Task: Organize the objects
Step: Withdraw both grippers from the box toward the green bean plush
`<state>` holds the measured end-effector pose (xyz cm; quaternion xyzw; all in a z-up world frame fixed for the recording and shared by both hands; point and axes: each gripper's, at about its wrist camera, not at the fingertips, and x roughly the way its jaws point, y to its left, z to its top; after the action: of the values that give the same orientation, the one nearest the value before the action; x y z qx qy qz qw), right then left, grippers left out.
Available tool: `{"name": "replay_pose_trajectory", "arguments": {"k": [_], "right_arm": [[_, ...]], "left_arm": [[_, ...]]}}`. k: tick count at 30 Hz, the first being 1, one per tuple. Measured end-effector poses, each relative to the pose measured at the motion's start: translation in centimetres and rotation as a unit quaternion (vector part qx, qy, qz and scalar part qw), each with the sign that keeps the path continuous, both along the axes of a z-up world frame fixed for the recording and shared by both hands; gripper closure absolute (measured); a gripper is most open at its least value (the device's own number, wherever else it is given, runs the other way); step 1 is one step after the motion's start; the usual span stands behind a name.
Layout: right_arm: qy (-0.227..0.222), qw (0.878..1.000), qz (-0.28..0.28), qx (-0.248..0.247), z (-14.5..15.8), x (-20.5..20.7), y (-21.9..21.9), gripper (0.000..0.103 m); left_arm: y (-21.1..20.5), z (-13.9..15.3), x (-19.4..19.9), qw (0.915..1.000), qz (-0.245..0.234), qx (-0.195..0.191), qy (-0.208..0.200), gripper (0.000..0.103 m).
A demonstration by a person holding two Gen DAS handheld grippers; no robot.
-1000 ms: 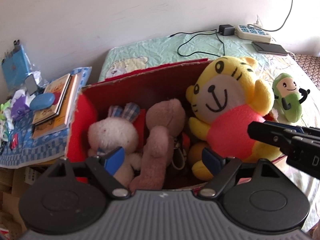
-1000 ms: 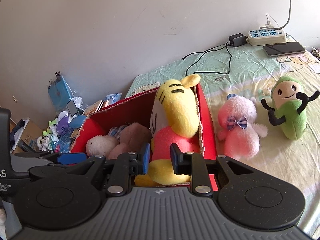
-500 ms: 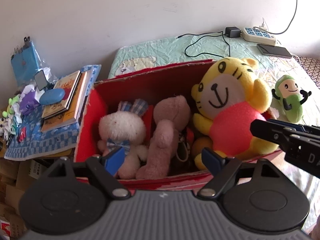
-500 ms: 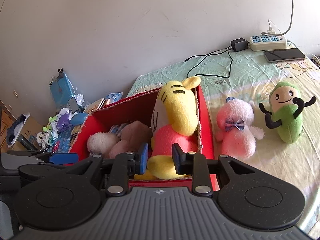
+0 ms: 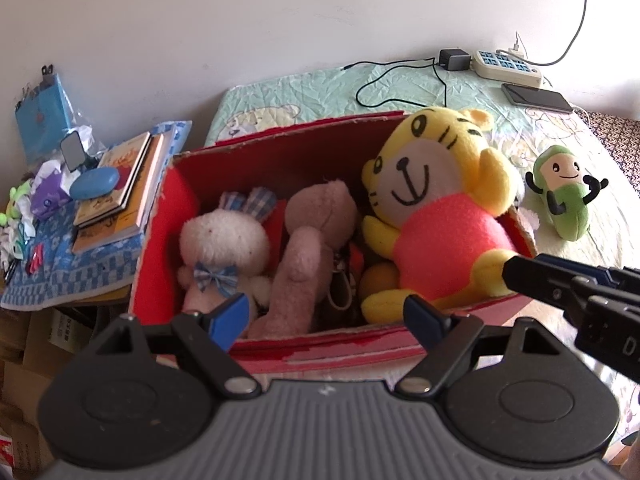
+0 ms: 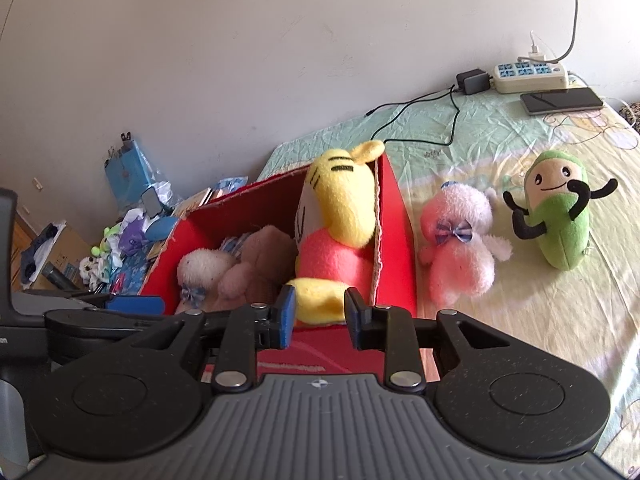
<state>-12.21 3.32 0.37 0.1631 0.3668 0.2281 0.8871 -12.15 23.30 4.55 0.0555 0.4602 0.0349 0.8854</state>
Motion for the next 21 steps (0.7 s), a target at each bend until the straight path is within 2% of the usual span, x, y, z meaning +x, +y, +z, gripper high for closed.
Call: {"name": "replay_pose_trajectory", "arguments": {"k": [12, 21], "right_arm": [[0.023, 0.998, 0.059, 0.002, -0.5, 0.1, -2.6, 0.074], [0.047, 0.997, 0.065, -0.009, -1.4, 0.6, -6.0, 0.074]], "left_arm": [[-2.9, -0.6, -1.5, 0.9980, 0.059, -0.007, 0.025, 0.016], [-6.8, -1.9, -2.0, 0.9963, 0.072, -0.007, 0.046, 0.016]]}}
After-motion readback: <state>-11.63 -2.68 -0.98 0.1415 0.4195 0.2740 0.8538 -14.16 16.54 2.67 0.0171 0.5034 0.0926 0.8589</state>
